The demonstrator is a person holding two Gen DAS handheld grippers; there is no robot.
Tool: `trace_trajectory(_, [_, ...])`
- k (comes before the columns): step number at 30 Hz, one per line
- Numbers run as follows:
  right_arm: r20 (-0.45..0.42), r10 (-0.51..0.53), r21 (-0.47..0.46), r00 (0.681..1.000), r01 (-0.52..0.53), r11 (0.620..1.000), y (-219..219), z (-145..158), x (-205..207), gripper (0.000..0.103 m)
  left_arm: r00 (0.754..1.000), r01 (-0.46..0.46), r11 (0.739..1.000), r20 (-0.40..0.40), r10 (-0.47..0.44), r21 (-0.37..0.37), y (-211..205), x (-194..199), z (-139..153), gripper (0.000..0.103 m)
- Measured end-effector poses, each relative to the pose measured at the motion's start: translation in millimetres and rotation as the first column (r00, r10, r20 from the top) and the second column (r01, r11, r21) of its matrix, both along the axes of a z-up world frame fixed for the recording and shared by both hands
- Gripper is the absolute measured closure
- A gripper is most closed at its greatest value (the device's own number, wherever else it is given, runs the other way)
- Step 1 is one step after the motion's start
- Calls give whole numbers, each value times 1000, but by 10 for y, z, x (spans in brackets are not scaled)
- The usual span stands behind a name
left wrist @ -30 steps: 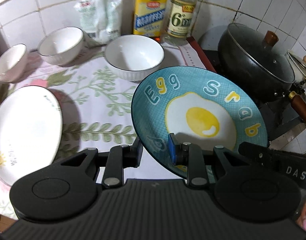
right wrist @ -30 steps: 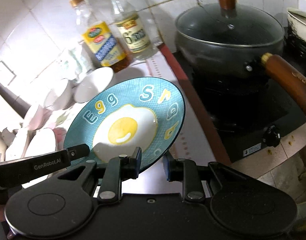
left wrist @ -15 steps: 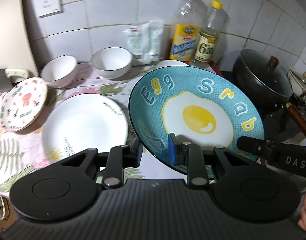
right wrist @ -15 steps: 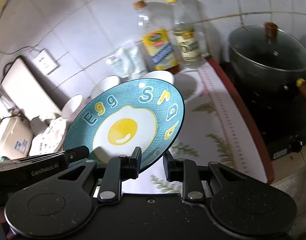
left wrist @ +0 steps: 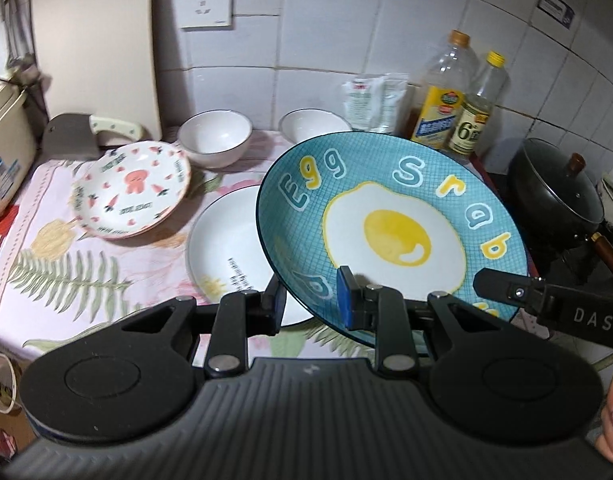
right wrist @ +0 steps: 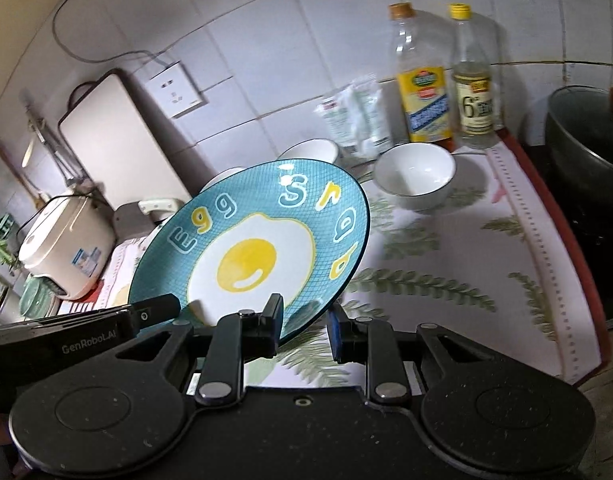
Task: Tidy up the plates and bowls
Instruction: 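Lower the egg plate onto the white plate and open both grippers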
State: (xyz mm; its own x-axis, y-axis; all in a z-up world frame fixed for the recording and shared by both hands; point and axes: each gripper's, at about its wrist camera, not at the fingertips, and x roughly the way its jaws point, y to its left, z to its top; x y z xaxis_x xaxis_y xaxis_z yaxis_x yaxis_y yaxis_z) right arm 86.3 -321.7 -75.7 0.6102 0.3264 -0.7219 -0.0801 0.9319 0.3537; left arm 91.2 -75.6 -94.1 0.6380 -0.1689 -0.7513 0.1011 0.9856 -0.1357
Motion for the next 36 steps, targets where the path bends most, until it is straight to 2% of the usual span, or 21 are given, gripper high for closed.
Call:
trace_trajectory(7, [-9,40,13,999,-39,999,274,-118,15,75,999,-37,999,-8,37,-1,283,-26,-128,78])
trace_trajectory(22, [-67,91,5,994,-91,996,613,-594,345,75,998,-50,998,-25,49,-36,703,152,-668,79])
trace_trajectory(30, [-111,110,-19,988,-113,993,775,-766,578,75,995,-69,995,-82,63,-67,867,383,-916,79])
trace_trajectory(36, [-146,105,-28,984,-110,993,843,-933,747,75,991,-70,996,-117,64,-50,889,580,-1064,79])
